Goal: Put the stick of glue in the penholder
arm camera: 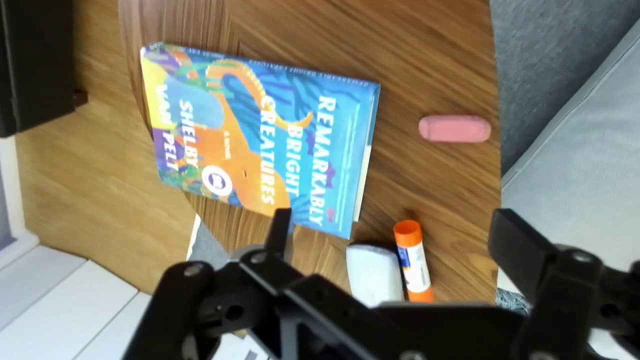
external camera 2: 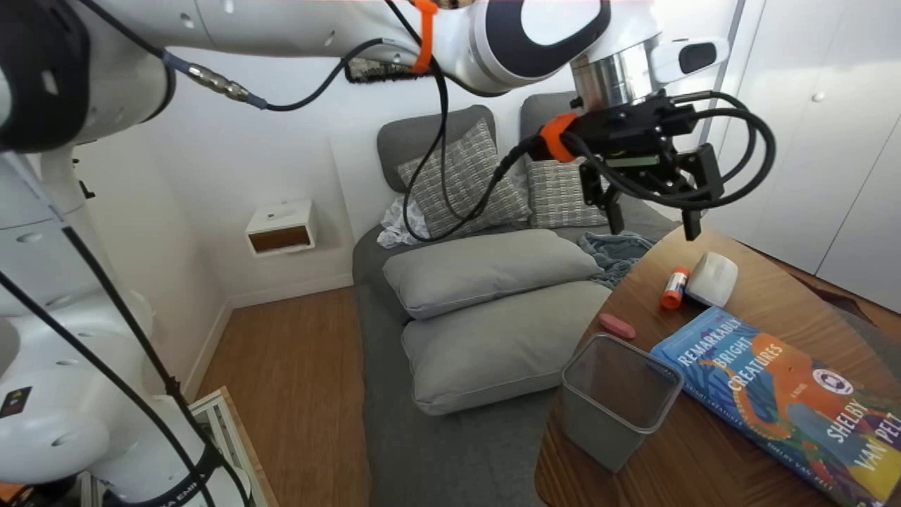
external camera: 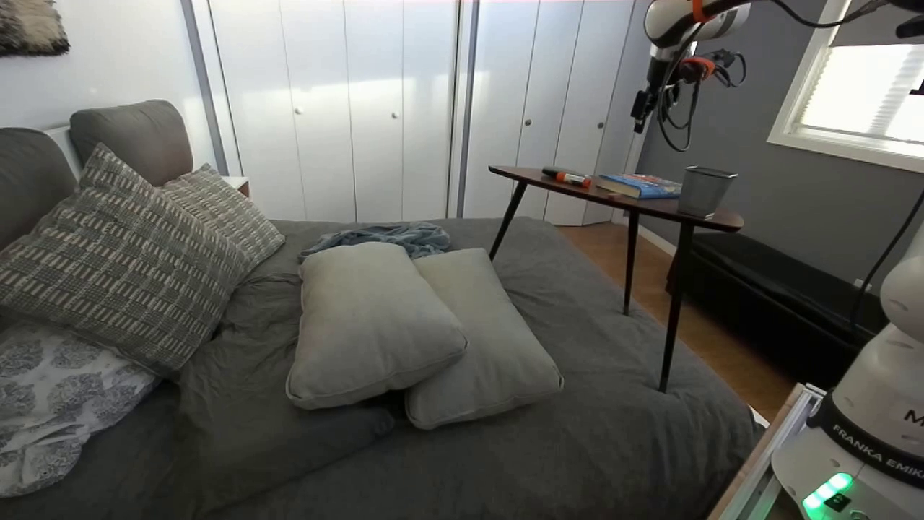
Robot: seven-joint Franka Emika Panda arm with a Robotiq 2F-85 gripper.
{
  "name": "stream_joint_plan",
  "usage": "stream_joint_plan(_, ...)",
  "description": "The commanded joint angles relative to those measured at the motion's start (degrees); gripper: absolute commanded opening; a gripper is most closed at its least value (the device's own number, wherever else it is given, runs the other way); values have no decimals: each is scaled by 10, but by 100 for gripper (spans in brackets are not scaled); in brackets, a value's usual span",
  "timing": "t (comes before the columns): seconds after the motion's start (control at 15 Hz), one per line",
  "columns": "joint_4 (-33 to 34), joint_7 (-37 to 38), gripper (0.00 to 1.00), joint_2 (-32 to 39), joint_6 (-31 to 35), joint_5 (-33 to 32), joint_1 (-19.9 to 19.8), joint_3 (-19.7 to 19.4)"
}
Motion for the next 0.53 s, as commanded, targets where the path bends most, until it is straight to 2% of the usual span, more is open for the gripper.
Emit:
stream_joint_plan(0.0, 119, -97, 100, 95, 16, 65, -32, 15)
stream_joint_plan(0.13, 180, -127, 100, 140, -3, 107, -53, 28)
stream_joint_plan(0.33, 259, -119, 100, 200, -52, 143, -81, 44)
stream_joint_plan(0.4, 289, -117, 100, 219, -78, 151, -81, 35)
stream_joint_plan(0.47, 202, -107, 100, 168, -27, 123, -63, 29)
